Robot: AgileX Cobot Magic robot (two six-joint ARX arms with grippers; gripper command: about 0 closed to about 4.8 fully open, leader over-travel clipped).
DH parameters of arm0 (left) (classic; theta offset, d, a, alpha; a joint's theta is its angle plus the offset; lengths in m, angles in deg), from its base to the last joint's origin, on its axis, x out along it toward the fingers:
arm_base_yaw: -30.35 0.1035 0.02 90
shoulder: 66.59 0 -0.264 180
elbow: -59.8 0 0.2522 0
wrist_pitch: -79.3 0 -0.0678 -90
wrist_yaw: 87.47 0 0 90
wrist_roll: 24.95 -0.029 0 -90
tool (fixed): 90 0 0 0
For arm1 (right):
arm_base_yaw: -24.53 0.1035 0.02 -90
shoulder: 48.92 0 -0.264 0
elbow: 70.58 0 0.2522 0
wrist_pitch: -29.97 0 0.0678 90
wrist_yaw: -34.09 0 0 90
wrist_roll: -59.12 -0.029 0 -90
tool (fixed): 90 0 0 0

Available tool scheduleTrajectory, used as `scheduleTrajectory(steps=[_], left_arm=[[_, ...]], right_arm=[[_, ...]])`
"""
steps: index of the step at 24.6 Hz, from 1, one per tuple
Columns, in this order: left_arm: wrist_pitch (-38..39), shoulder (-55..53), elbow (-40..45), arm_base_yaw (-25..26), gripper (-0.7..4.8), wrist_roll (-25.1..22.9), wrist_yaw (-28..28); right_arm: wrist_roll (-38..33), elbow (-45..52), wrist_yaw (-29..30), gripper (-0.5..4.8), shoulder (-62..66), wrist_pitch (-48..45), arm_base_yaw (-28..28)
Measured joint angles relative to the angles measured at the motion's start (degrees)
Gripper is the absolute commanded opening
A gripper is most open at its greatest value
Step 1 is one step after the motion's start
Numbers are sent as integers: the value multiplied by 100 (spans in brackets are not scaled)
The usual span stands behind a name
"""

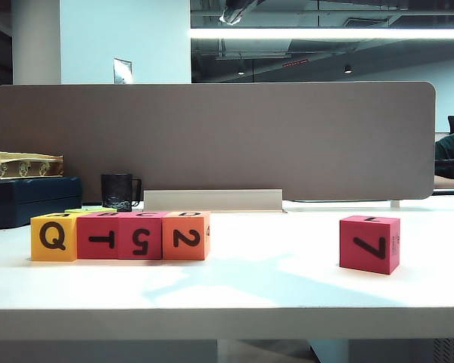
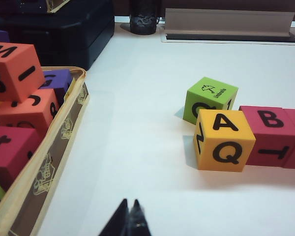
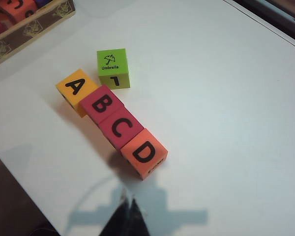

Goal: Select the appropriate blocks from the scattered letter blocks on the table and arrange them in a row to spell out "ABCD".

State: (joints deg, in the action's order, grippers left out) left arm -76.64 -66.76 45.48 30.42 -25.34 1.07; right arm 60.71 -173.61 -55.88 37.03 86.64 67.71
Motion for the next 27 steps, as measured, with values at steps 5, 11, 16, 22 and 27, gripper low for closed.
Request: scheduleTrajectory(steps=[5, 11, 16, 22, 27], left_arm=[[-11, 0, 2, 0, -6, 160, -2], [-11, 0, 2, 0, -6, 173, -2], [-11, 0, 2, 0, -6, 173, -2], [-11, 0, 2, 0, -6, 173, -2], [-11, 0, 2, 0, -6, 173, -2]], right_arm=[[0, 0, -2, -1, 0, 0, 0], [0, 0, -2, -1, 0, 0, 0], [0, 0, -2, -1, 2, 0, 0], [0, 0, -2, -1, 0, 0, 0], [319, 0, -7, -1, -4, -155, -61]])
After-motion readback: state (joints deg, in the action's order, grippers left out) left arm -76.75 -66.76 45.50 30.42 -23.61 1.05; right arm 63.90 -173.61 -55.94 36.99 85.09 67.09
